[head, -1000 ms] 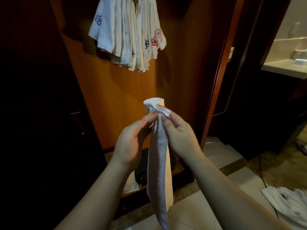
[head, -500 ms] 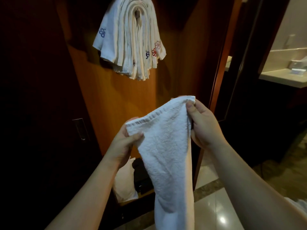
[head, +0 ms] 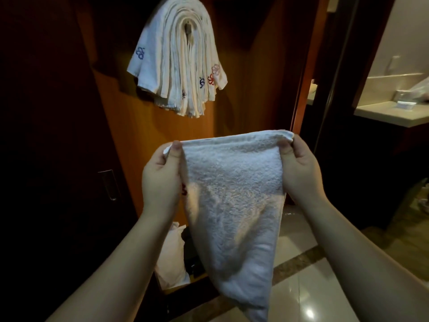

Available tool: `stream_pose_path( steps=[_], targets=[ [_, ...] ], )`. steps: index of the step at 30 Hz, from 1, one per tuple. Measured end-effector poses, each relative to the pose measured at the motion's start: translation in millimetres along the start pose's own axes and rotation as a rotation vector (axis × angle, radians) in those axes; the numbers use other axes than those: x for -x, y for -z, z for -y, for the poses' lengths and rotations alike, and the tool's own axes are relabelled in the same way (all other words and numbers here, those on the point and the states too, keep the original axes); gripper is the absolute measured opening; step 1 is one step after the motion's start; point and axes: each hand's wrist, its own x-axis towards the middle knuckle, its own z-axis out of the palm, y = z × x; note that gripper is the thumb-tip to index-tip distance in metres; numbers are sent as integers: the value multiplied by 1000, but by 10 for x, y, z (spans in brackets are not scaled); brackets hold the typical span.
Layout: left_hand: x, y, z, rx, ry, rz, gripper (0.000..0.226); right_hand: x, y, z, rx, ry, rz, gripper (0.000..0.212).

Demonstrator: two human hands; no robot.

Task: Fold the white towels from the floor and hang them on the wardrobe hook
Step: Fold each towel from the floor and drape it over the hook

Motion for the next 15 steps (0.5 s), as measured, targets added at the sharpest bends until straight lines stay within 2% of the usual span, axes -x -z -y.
stream_pose_path(
  steps=[3,6,7,10,15],
  targets=[
    [-23,-91,-123,7,-1,-103,33,6,-65,96,-6,50,-41,18],
    [-37,-150,-250,-9,-60,-198,23,0,-129,198,-29,102,-72,18],
    [-39,-161,-285,-44,-103,-224,27,-2,-145,228,-34,115,-82,18],
    [-76,-174,-349,-130,-207,-258,33,-20,-166,283,-39,117,-97,19],
    [-186,-181,-336,-188,-351,-278,20,-85,-202,345,-7,96,-119,24]
  ],
)
